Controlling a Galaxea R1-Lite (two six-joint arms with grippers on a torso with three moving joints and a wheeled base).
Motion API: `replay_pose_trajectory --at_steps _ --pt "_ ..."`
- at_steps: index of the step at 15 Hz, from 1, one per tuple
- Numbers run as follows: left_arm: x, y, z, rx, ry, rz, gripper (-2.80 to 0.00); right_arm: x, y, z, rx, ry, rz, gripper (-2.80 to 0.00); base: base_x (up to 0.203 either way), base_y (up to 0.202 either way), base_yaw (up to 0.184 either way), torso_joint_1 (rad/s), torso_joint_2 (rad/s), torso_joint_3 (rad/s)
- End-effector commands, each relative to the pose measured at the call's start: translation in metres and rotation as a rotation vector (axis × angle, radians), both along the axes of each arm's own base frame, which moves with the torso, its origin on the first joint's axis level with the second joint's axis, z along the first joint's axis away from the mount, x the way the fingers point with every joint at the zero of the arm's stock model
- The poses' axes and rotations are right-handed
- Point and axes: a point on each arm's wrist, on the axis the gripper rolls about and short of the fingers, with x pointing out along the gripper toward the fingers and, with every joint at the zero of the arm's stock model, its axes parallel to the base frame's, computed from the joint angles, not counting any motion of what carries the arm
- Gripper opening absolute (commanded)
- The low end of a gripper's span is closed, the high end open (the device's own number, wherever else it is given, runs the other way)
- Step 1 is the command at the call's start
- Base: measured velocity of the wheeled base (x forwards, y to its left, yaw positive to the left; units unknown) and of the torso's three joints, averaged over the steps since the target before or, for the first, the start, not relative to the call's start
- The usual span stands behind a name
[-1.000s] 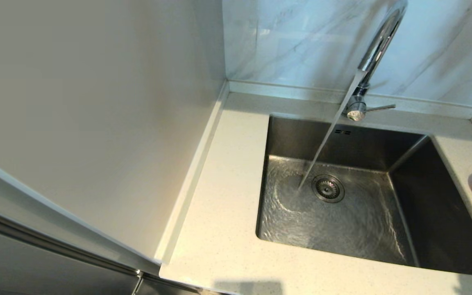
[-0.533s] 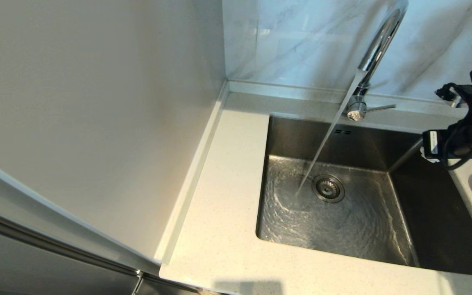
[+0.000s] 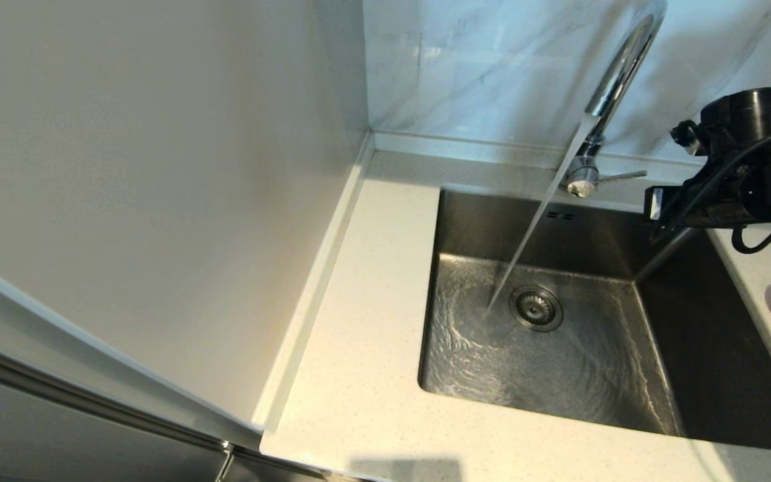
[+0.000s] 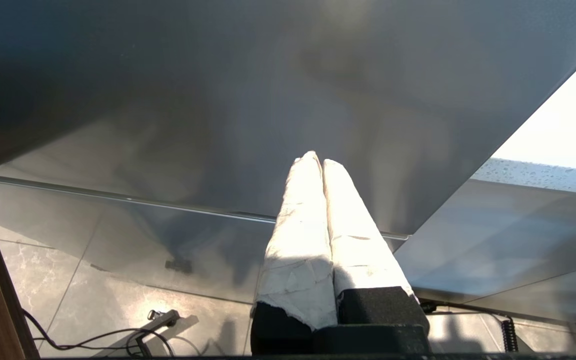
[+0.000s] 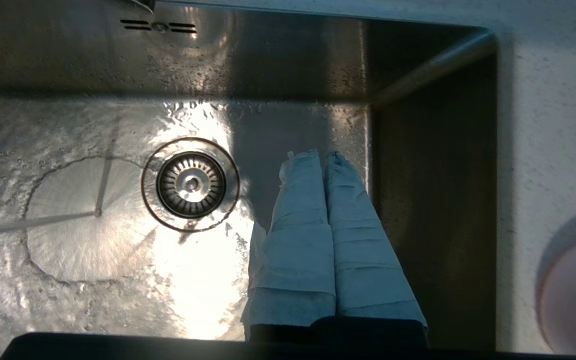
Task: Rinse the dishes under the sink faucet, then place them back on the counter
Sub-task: Turn off the faucet
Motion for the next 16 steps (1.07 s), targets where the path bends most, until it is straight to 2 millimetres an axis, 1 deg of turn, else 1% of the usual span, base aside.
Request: replay_pose_trajectory --at_steps 1,4,8,14,16 --pt "0.000 0.000 0.000 0.000 0.000 -0.001 -2.80 0.014 0.002 -0.009 0.006 0.013 0.000 -2.80 0.000 0.000 0.000 0.000 0.00 0.000" --pt "0.000 0.000 0.000 0.000 0.000 0.001 -2.80 0.027 0.005 -0.006 0.042 -0.028 -0.015 -2.80 0.000 0.000 0.000 0.000 0.00 0.000" --pt "0.000 0.000 0.000 0.000 0.000 -0.001 -2.80 0.038 0.008 0.001 0.087 -0.088 -0.030 -2.80 0.000 0.000 0.000 0.000 0.00 0.000" --pt "0.000 0.000 0.000 0.000 0.000 0.001 -2.80 0.049 0.011 0.004 0.105 -0.176 -0.025 -2.80 0.000 0.000 0.000 0.000 0.00 0.000" --pt "0.000 0.000 0.000 0.000 0.000 0.001 -2.80 0.052 0.011 0.009 0.117 -0.236 -0.028 -2.80 0.000 0.000 0.000 0.000 0.00 0.000"
